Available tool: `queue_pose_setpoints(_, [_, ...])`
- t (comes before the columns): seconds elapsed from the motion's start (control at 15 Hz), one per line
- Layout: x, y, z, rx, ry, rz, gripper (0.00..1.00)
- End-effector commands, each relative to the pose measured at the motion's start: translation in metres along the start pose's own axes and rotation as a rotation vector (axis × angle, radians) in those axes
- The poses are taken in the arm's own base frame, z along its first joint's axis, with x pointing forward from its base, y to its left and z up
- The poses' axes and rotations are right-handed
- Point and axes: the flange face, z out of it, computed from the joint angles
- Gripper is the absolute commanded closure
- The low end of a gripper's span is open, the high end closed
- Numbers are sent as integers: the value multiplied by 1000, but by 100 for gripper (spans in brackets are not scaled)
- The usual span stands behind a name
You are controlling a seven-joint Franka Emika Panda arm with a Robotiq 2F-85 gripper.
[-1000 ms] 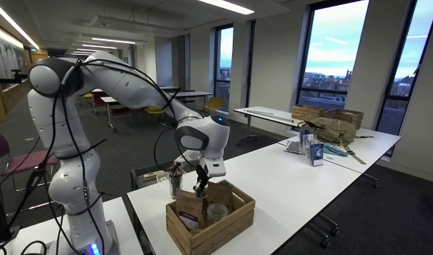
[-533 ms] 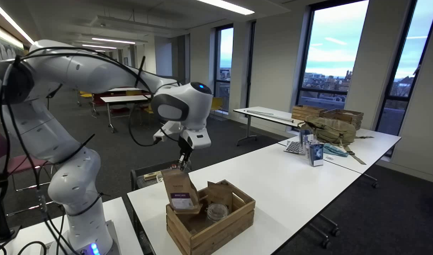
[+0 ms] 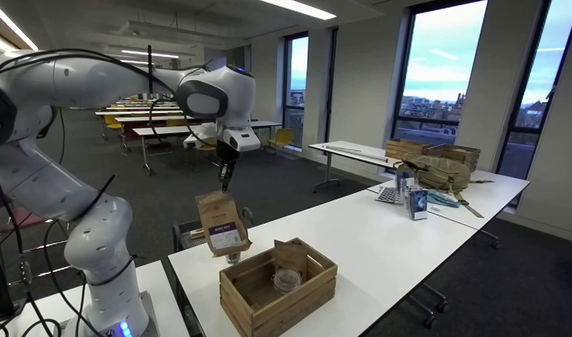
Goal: Remove two brown packets from the box
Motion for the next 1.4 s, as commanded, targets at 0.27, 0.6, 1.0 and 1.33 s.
queue_pose_setpoints(0.27, [9, -85, 28, -91, -115, -141, 100])
queue_pose_setpoints(0.6, [39, -119, 91, -166, -273, -174, 100])
queue_pose_setpoints(1.0, [81, -133, 150, -238, -393, -155, 100])
queue_pose_setpoints(1.33, [118, -138, 189, -264, -427, -141, 100])
